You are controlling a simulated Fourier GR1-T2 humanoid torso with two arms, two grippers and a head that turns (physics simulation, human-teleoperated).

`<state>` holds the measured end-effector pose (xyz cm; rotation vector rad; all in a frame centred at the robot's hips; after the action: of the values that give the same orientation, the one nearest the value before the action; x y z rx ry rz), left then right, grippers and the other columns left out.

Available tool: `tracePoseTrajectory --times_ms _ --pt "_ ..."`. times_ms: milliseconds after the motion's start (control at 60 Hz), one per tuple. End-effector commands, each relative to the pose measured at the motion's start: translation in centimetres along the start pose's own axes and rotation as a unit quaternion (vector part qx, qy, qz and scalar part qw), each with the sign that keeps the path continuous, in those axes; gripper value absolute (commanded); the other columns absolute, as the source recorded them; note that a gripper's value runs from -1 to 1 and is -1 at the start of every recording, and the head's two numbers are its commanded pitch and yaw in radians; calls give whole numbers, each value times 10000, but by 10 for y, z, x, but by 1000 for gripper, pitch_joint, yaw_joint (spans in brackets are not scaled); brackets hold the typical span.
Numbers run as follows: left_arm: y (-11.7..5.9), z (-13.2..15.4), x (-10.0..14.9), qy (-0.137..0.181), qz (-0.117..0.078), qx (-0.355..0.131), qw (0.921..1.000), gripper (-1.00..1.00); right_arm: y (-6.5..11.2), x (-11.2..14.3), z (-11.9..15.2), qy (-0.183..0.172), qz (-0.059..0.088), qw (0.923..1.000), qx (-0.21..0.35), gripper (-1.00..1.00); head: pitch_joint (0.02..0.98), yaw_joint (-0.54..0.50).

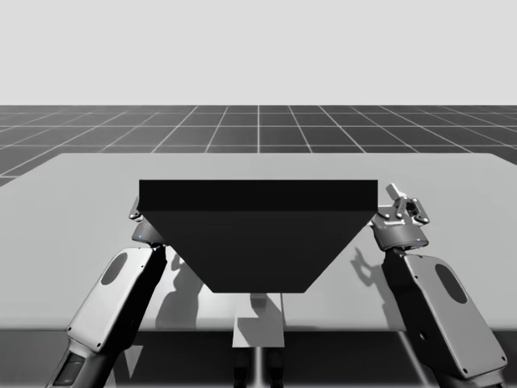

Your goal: Reach around the screen and pick up the object behind it.

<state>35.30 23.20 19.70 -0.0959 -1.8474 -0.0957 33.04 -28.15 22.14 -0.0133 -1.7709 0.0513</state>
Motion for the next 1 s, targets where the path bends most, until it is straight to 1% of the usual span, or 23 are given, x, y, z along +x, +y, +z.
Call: tracePoseTrajectory --times_ms 17,33,167,217,283,317,367,417,467,500,517,550,583,633,700,750,767,817,850,883,917,950,1000 --pt "0 0 0 1 -7 4 10000 -1000 0 -2 2 80 59 9998 -176 -1000 97 -17" --pt "0 0 0 2 -8 3 10000 -1000 -1 -2 1 67 -7 9999 -144 -1000 97 -17" --pt "-1 1 -1 35 -18 -23 10000 -1000 0 -3 0 -8 -28 10000 75 -1000 102 -19" --pt "-3 2 -2 156 -18 -110 9998 -1000 1 -4 1 97 16 9997 221 -1000 106 -22" --pt "-3 6 -2 399 -28 -364 9985 -1000 3 -7 2 278 -5 9985 477 -1000 112 -25" --pt "-2 8 -2 539 -49 -527 9971 -1000 2 -10 3 361 114 9965 750 -1000 112 -27" --pt "0 9 -1 620 -97 -671 9958 -1000 2 -11 4 342 135 9947 961 -1000 112 -28" --pt "5 14 3 748 -27 -889 9932 -1000 1 -12 9 368 263 9889 1415 -1000 113 -29" --pt "10 18 7 842 -65 -1047 9909 -1000 0 -10 13 358 288 9861 1598 -1000 115 -28" --pt "13 21 9 863 -82 -1086 9903 -1000 0 -10 15 339 254 9838 1740 -1000 117 -28" --pt "18 25 11 905 -77 -1177 9889 -1000 -2 -9 19 372 184 9798 1957 -1000 119 -29" --pt "20 28 12 967 -80 -1257 9873 -1000 -3 -9 21 330 187 9775 2077 -1000 121 -29" --pt "26 36 14 1023 -112 -1433 9843 -1000 -5 -8 26 318 48 9724 2313 -1000 124 -30" --pt "31 42 14 1078 -73 -1591 9813 -1000 -7 -8 31 268 -57 9678 2502 -1000 125 -30" --pt "39 56 16 1142 -107 -1926 9746 -1000 -13 -7 42 198 -216 9574 2872 -1000 128 -31" --pt "42 62 17 1158 -98 -2065 9715 -1000 -15 -6 47 146 -188 9531 3018 -1000 129 -32" --pt "44 66 19 1175 -143 -2172 9689 -1000 -18 -5 51 97 -151 9494 3136 -1000 130 -31" --pt "46 70 20 1164 -209 -2230 9676 -1000 -20 -5 56 79 -133 9459 3240 -1000 131 -31" --pt "48 75 23 1189 -212 -2414 9629 -1000 -23 -3 62 114 -191 9392 3426 -1000 133 -31" --pt "49 78 25 1216 -195 -2489 9607 -1000 -24 -3 66 82 -164 9368 3494 -1000 133 -30" --pt "51 85 27 1268 -233 -2642 9558 -1000 -27 -2 74 29 -161 9280 3722 -1000 134 -29" --pt "53 88 28 1287 -267 -2720 9533 -1000 -29 -2 79 51 -155 9238 3826 -1000 135 -28" --pt "59 96 31 1354 -366 -2893 9469 -1000 -36 -2 89 -59 -15 9152 4030 -1000 139 -26"
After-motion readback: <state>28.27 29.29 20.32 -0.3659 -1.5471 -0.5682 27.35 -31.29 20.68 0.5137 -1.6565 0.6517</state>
